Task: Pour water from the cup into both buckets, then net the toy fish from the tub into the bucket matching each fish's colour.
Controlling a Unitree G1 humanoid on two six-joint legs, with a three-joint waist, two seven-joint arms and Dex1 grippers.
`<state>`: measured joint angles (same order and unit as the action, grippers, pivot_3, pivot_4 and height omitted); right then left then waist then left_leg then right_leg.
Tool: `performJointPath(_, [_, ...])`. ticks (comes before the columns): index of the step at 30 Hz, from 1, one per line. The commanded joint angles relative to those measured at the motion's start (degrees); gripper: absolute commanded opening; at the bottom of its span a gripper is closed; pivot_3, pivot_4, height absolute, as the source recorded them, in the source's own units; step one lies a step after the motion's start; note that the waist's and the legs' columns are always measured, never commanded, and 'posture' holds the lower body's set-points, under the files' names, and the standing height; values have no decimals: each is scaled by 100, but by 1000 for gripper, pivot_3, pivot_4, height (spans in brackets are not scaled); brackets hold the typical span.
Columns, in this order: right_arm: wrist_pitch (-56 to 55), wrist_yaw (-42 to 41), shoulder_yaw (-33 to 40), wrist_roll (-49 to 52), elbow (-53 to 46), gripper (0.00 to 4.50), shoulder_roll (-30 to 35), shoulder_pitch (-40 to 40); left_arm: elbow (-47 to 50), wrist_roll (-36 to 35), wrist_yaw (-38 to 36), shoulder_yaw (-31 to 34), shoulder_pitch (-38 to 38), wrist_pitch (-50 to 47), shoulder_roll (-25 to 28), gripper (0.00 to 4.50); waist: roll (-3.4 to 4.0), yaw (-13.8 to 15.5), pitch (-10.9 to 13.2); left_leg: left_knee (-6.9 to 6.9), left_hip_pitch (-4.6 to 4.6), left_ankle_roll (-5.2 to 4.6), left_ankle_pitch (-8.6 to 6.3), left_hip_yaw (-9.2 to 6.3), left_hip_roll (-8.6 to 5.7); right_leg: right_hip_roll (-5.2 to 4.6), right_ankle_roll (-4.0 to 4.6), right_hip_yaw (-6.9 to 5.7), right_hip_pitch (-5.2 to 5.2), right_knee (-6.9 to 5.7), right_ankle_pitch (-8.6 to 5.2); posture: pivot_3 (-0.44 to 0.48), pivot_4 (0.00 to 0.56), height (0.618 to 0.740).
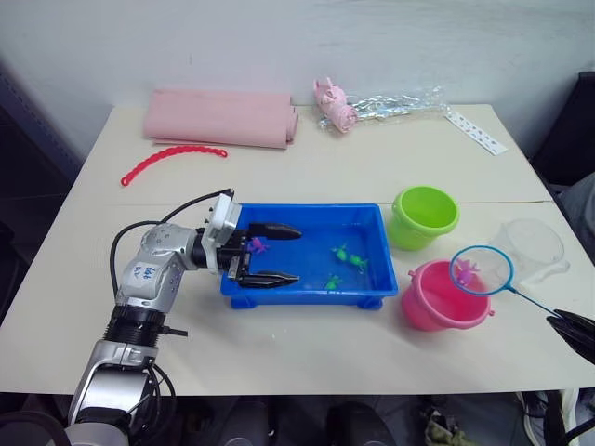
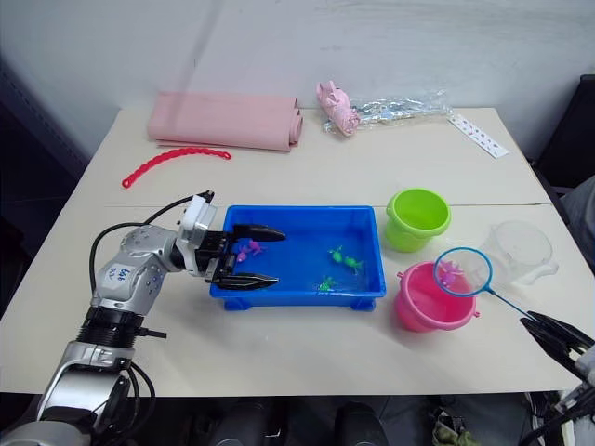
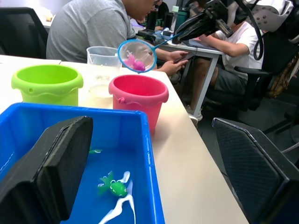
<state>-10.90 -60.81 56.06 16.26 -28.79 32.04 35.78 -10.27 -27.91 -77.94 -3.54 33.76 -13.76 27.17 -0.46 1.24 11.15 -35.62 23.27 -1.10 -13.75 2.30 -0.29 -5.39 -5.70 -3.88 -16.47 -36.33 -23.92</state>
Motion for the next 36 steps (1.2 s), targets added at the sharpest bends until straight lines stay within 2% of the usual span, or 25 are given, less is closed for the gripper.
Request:
performJointPath(1, [-2098, 302, 74, -1159, 458, 0, 76, -7, -41, 21, -70, -42, 83, 124, -84, 4474, 0, 3, 0, 0, 0, 0, 0, 1, -1, 0, 0, 1, 0, 1, 0, 0, 150, 740])
performJointPath(4, [-3350, 705, 140, -2224, 825, 0, 161, 27, -57, 35, -43, -39, 56, 144, -141, 4474, 0, 14, 0, 0, -1, 3, 2, 1, -1, 0, 0, 1, 0, 1, 0, 0, 150, 740])
performJointPath(7, [-4212, 1595, 616, -3130, 1201, 0, 73, -210, -93, 61, -20, -29, 20, 181, -186, 4474, 0, 11, 0, 0, 0, 3, 2, 0, -2, -1, 0, 2, 0, 3, 0, 0, 150, 740])
performJointPath(10, [-4920, 2154, 812, -3506, 1420, 0, 51, -209, -158, 89, 10, -2, 1, 244, -231, 4474, 0, 12, 0, 1, -1, 7, 5, 0, -1, 1, 0, 3, 0, 4, 0, 0, 150, 740])
performJointPath(13, [-5178, 2543, 828, -3821, 1469, 0, 20, -107, -203, 109, 26, 5, -2, 303, -263, 4474, 0, 4, 0, 4, -2, 9, 6, -1, -1, 2, 2, 3, 0, 4, -1, 0, 150, 740])
performJointPath(24, [-5531, 3363, 270, -4777, 1316, 0, -349, 57, -289, 125, 103, 26, -31, 418, -320, 4474, 1, -3, -1, 4, -3, 9, 7, -1, 0, 2, 3, 7, 1, 3, -2, 0, 150, 740])
performJointPath(35, [-4861, 4335, 279, -5317, 1009, 0, -605, 129, -298, 115, 240, 76, -122, 512, -376, 4474, 6, 0, -3, 5, -3, 10, 8, -1, -1, 1, 4, 10, 0, 2, -2, 0, 150, 740])
performJointPath(36, [-4844, 4347, 75, -5364, 953, 0, -704, 194, -313, 109, 278, 91, -131, 540, -404, 4474, 6, -1, -3, 5, -4, 10, 8, -1, -1, 2, 4, 10, 0, 1, -2, 0, 150, 740])
